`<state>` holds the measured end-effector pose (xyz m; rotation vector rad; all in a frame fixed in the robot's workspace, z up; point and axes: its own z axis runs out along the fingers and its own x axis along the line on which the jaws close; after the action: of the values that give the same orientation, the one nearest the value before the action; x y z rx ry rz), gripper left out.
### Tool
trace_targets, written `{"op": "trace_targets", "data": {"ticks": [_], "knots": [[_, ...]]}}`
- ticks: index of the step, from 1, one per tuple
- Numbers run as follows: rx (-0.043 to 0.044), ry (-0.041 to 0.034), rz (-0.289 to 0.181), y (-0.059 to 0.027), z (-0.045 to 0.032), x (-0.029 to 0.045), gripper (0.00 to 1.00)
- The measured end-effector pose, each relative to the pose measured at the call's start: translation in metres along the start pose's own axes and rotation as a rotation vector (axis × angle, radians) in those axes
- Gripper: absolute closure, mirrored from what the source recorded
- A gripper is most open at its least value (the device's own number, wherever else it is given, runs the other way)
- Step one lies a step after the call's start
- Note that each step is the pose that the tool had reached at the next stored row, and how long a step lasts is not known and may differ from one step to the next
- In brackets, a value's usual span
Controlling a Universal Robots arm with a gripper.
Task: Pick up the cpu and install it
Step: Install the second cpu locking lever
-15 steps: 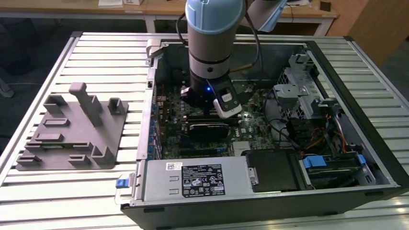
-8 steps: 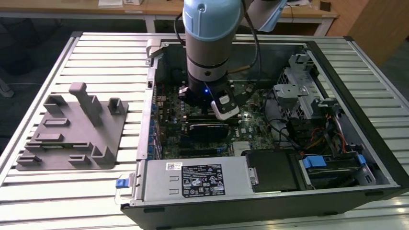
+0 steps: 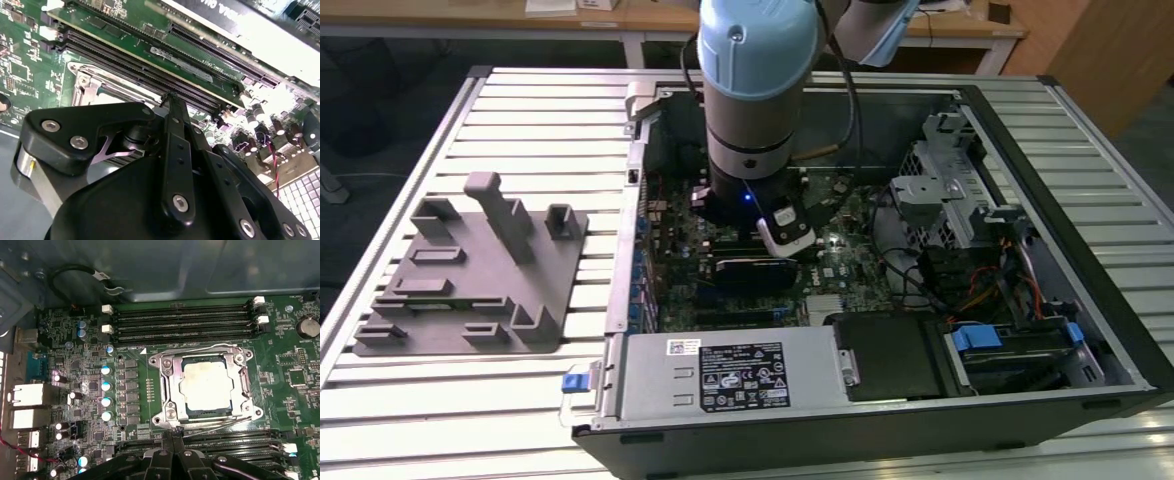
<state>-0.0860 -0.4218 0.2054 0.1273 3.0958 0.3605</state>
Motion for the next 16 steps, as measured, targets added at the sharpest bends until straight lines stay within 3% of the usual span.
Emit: {"op": "trace_targets", "data": {"ticks": [5,11,16], "knots": [[-0.0370,0.0031,0.000,-0.0011,0.0034,0.0019,0.89],[-0.0410,0.0034,0.001,-0.0022,0.0073,0.0035,0.89],[-0.0524,0.0043,0.001,-0.0034,0.0109,0.0087,0.89]]}}
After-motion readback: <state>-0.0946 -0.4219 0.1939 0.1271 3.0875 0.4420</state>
